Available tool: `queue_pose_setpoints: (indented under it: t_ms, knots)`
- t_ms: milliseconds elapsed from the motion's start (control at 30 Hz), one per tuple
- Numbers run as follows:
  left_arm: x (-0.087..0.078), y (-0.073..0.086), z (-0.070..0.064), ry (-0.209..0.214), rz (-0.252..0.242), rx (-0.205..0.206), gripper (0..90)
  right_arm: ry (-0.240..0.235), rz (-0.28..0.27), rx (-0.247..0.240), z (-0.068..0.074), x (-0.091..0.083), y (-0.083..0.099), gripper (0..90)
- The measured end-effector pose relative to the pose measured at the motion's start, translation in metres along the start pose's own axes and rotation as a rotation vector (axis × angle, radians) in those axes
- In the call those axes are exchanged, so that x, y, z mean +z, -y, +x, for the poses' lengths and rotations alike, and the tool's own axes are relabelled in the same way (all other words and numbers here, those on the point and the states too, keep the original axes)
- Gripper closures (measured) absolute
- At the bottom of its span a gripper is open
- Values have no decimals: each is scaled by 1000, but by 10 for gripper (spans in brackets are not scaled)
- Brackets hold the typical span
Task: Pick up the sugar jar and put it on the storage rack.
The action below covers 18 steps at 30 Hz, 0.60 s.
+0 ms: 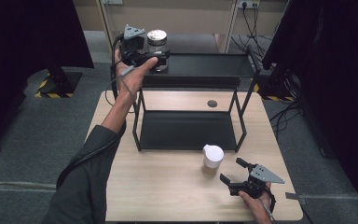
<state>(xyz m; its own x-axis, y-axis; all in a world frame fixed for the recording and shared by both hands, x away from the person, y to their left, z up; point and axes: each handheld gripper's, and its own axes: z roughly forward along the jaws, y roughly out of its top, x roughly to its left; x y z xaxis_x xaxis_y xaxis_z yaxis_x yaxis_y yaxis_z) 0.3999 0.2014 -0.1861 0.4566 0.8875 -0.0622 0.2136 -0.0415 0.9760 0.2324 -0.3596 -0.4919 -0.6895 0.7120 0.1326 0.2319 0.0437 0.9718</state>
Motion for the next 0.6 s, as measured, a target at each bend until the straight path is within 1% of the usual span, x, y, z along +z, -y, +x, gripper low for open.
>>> queue_pose_setpoints:
  t_ms: [167, 300, 467, 600]
  knots:
    - [-5, 6, 2, 30, -5, 6, 4, 1, -1, 1, 0, 0, 0, 4]
    - [-12, 10, 3, 45, -13, 14, 4, 0, 2, 3, 0, 0, 0, 4]
    - [-17, 16, 2, 61, -21, 18, 4, 0, 2, 3, 0, 0, 0, 4]
    - [-23, 22, 0, 84, -31, 33, 4, 1, -1, 2, 0, 0, 0, 4]
